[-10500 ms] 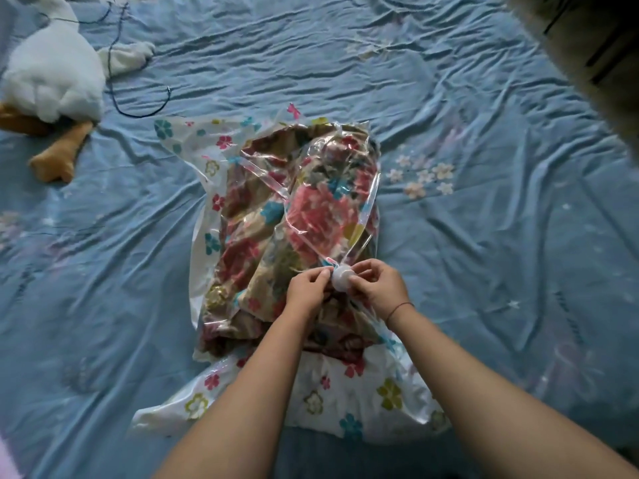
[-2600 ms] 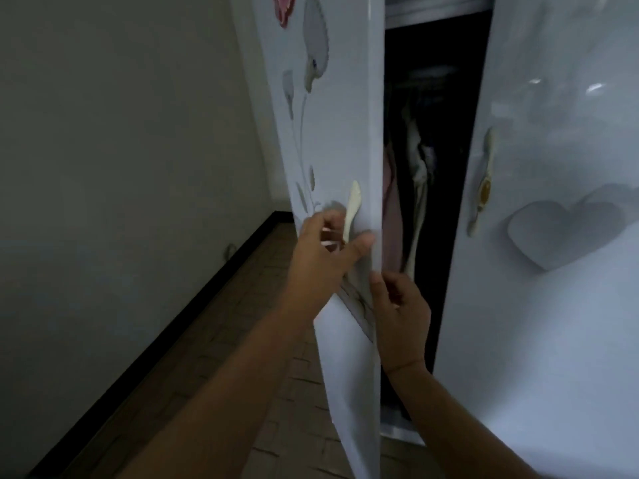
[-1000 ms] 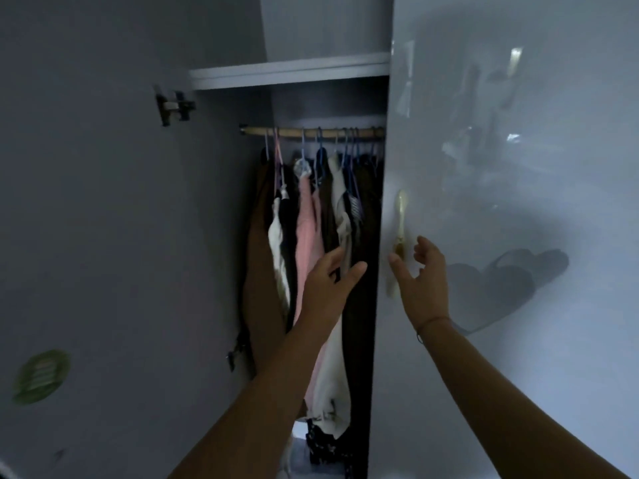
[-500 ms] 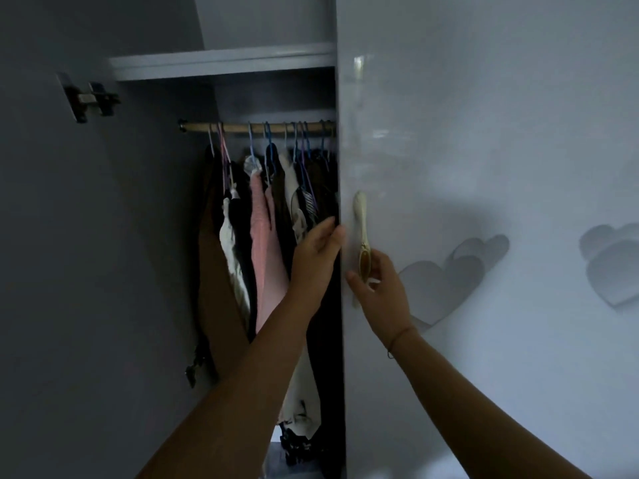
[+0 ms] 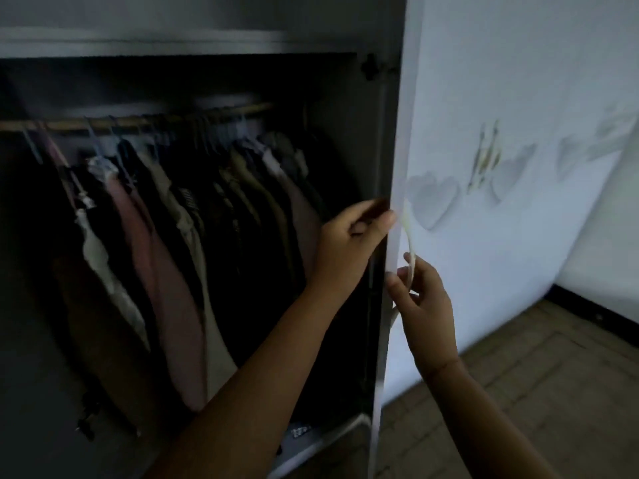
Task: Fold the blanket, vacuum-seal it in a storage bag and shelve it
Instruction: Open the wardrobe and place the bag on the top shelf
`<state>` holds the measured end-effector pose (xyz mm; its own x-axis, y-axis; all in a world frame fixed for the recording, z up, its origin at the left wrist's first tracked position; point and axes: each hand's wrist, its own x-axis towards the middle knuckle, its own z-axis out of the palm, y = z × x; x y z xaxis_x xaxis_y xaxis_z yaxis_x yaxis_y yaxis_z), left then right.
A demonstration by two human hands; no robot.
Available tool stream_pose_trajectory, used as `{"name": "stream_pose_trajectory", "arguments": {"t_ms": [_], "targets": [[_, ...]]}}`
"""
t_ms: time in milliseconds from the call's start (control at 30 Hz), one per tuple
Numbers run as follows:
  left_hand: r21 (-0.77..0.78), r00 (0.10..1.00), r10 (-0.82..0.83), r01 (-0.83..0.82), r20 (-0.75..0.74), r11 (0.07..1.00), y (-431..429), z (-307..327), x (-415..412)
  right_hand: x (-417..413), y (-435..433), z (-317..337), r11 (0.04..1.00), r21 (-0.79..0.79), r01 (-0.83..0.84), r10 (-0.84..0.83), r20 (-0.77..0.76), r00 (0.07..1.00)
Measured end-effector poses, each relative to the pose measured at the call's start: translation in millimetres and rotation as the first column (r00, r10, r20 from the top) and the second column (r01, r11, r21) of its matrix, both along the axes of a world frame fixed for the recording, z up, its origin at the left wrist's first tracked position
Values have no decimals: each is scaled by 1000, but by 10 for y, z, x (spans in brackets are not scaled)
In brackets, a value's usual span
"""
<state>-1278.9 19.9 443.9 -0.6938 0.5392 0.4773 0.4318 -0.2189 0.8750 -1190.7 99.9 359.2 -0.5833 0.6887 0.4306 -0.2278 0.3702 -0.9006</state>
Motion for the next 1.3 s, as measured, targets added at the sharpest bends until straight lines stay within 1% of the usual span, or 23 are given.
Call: {"name": "stream_pose_trajectory", "arguments": {"t_ms": [100, 167, 267, 367, 500, 600, 733, 833, 967, 1067, 1133, 1200, 1233, 1300], "targets": [[33, 997, -75, 74, 27, 997, 429, -8, 287, 321, 345, 33, 998, 7, 69, -69, 29, 997], [18, 997, -78, 78, 2, 997, 722, -6, 450, 487, 585, 56, 997, 16, 71, -72, 46, 996], [-25, 996, -17, 15, -88, 1000, 1112, -17, 619, 674, 921, 99, 998, 15, 66, -67, 56, 996], [-64, 980, 33, -46, -196, 997, 1464, -79, 743, 794, 1287, 78, 997, -36, 65, -62, 75, 995], [-38, 967, 103, -115, -234, 993, 1924, -215, 898, 902, 1798, 55, 987, -137, 78, -60, 130, 990], [-39, 956, 170, -185, -239, 982, 2216, -310, 983, 948, 2085, 97, 989, -134, 55, -34, 152, 988], [-34, 954, 207, -219, -217, 975, 2422, -335, 1034, 970, 2338, 109, 993, -117, 10, 8, 153, 988], [-11, 944, 237, -246, -229, 969, 2472, -371, 1018, 948, 2418, 76, 994, -112, -13, 30, 144, 989], [-8, 948, 231, -238, -217, 971, 2483, -391, 1012, 930, 2458, 40, 993, -110, -38, 52, 133, 990], [40, 944, 247, -244, -220, 969, 2448, -334, 1097, 936, 2423, 21, 994, -105, -34, 47, 130, 990], [130, 914, 269, -240, -302, 962, 2413, -268, 1206, 982, 2400, -11, 996, -86, 2, 9, 133, 991], [228, 865, 272, -189, -421, 955, 2407, -218, 1361, 1089, 2398, -52, 993, -94, 75, -61, 136, 989], [252, 848, 245, -137, -471, 958, 2419, -206, 1460, 1179, 2406, -68, 986, -109, 124, -109, 134, 985], [222, 822, 133, -8, -554, 975, 2484, -218, 1662, 1421, 2469, -111, 964, -118, 237, -221, 135, 966]]}}
